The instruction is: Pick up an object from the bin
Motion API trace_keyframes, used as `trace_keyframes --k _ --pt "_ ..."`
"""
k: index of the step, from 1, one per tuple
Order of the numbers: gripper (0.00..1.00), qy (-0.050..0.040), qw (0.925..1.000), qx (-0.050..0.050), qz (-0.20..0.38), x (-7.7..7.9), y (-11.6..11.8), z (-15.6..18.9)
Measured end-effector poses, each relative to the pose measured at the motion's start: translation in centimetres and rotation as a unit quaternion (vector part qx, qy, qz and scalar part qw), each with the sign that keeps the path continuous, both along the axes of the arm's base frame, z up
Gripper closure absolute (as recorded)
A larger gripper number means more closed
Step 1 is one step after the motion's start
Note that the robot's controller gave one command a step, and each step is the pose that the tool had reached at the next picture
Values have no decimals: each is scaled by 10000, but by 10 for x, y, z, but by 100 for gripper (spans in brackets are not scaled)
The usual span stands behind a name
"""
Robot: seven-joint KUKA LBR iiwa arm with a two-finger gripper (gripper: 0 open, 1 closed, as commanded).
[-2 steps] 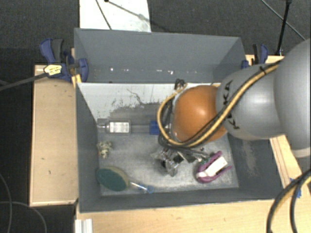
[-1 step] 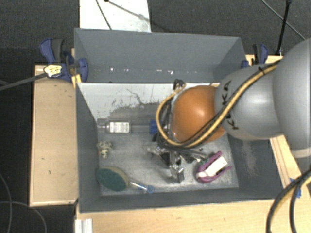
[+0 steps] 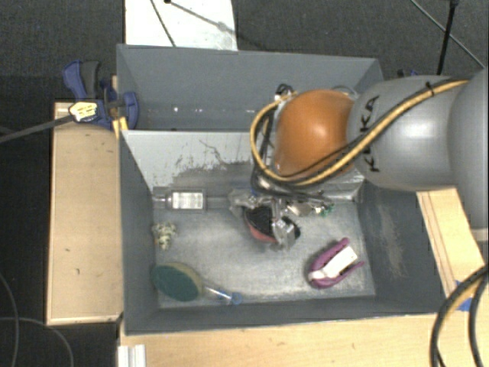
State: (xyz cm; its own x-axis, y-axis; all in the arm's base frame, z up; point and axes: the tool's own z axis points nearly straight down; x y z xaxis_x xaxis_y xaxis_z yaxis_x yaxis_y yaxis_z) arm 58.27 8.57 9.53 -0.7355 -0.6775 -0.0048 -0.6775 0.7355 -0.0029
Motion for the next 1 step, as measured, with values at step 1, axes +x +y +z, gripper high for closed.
trace_keyframes --k 1 --pt "0 27 10000 -1 -5 -11 -29 -26"
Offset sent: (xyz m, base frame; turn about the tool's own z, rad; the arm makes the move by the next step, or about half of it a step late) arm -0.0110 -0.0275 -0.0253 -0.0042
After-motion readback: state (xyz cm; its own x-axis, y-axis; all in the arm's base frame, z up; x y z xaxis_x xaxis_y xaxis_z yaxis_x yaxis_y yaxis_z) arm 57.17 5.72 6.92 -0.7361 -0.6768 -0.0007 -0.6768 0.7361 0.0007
